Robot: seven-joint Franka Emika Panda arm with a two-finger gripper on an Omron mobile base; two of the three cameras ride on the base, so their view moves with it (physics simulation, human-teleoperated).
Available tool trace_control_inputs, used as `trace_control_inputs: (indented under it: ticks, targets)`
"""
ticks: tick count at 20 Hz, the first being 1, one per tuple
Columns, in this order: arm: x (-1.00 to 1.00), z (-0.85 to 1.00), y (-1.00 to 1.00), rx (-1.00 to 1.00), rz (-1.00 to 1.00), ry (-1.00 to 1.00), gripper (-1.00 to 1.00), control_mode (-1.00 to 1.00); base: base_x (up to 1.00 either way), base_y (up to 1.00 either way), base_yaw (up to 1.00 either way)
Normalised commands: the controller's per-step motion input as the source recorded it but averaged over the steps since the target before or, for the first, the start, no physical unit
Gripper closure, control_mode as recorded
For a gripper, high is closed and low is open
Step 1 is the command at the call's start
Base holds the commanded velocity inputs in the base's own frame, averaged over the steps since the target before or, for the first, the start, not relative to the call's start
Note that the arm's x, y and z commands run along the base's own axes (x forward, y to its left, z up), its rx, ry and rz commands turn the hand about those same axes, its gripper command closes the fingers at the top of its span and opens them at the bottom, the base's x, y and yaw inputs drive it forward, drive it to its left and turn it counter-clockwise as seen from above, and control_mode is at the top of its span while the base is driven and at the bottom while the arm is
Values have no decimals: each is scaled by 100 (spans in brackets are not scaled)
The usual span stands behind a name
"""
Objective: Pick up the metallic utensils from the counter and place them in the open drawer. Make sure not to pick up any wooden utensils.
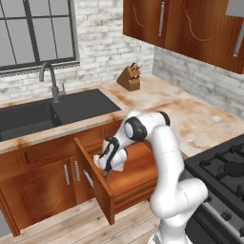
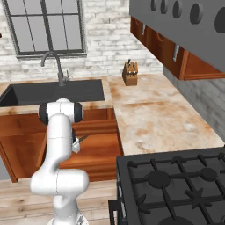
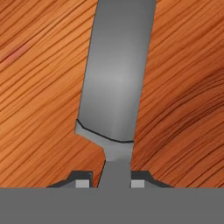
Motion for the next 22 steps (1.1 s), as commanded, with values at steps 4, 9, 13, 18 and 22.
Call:
trace_control_inputs:
  ticks: [4, 9, 13, 18, 22]
  targets:
    - [0, 0, 3, 0, -7, -3, 100, -100, 0, 0, 0]
    - [11, -1, 0, 0, -6, 3, 100, -100, 0, 0, 0]
    - [8, 0, 0, 0, -7, 12, -100, -100, 0, 0, 0]
    - [0, 3, -2, 0, -6, 9, -100, -100, 0, 0, 0]
    - [0, 40, -8, 0, -1, 1, -100, -100, 0, 0, 0]
